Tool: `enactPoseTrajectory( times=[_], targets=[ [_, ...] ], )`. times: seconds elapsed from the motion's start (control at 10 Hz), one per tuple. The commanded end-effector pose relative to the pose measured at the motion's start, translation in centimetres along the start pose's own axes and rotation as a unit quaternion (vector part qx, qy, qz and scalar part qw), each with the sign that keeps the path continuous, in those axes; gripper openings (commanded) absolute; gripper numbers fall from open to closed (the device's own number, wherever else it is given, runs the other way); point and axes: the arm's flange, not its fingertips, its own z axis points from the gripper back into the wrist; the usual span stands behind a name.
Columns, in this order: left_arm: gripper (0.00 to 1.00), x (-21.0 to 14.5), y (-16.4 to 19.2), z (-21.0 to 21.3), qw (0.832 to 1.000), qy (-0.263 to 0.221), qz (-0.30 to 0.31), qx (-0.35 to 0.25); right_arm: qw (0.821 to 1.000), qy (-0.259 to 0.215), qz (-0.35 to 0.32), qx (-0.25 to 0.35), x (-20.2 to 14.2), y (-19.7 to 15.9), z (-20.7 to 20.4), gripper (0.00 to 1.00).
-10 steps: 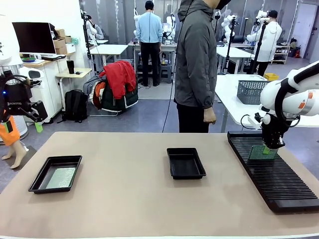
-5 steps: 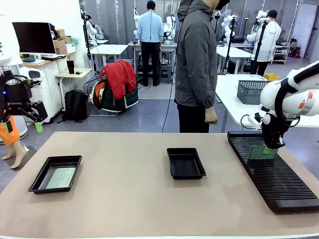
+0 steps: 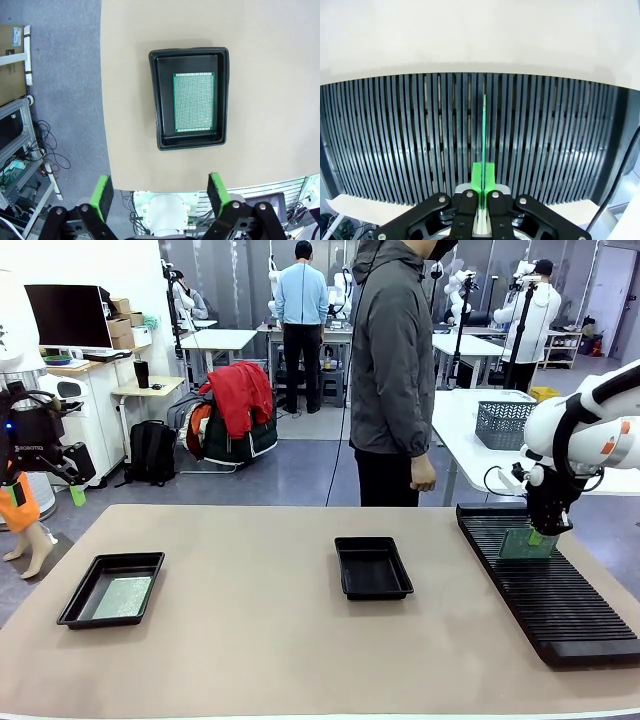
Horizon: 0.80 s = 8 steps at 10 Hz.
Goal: Inspect and transfer BCBs to ESD trays.
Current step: Pick up the Blank PCB from the PCB Rack and place it in the right ESD tray.
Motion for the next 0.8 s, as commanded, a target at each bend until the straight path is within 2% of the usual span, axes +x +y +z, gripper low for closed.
enactPoseTrajectory(
  times=[0.0,0.1,0.7],
  targets=[
    [1.00,0.0,0.0,-0.1,1.000,-0.002,0.000,0.000,1.000,0.014,-0.017,0.003,0.8,0.6,3.9,0.03],
    [1.00,0.0,0.0,-0.1,1.000,-0.002,0.000,0.000,1.000,0.003,-0.011,-0.003,1.1,1.0,6.3,0.03],
    [1.00,0.0,0.0,-0.1,1.000,-0.002,0.000,0.000,0.997,0.021,-0.062,-0.027,2.9,3.4,22.8,0.03]
  ],
)
